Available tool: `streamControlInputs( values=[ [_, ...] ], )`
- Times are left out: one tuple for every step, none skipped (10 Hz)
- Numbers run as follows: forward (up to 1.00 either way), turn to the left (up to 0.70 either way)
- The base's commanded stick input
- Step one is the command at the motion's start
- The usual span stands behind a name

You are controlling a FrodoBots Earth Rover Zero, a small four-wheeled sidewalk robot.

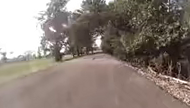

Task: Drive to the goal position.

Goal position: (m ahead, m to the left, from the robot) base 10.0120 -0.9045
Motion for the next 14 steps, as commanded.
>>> streamControlInputs(
  values=[
    [1.0,-0.03],
    [1.0,-0.03],
    [1.0,-0.06],
    [1.0,-0.12],
    [1.0,-0.13],
    [1.0,-0.15],
    [1.0,-0.15],
    [1.0,-0.15],
    [1.0,-0.15],
    [1.0,-0.14],
    [1.0,-0.13],
    [1.0,-0.12],
    [1.0,-0.11],
    [1.0,-0.09]
  ],
)
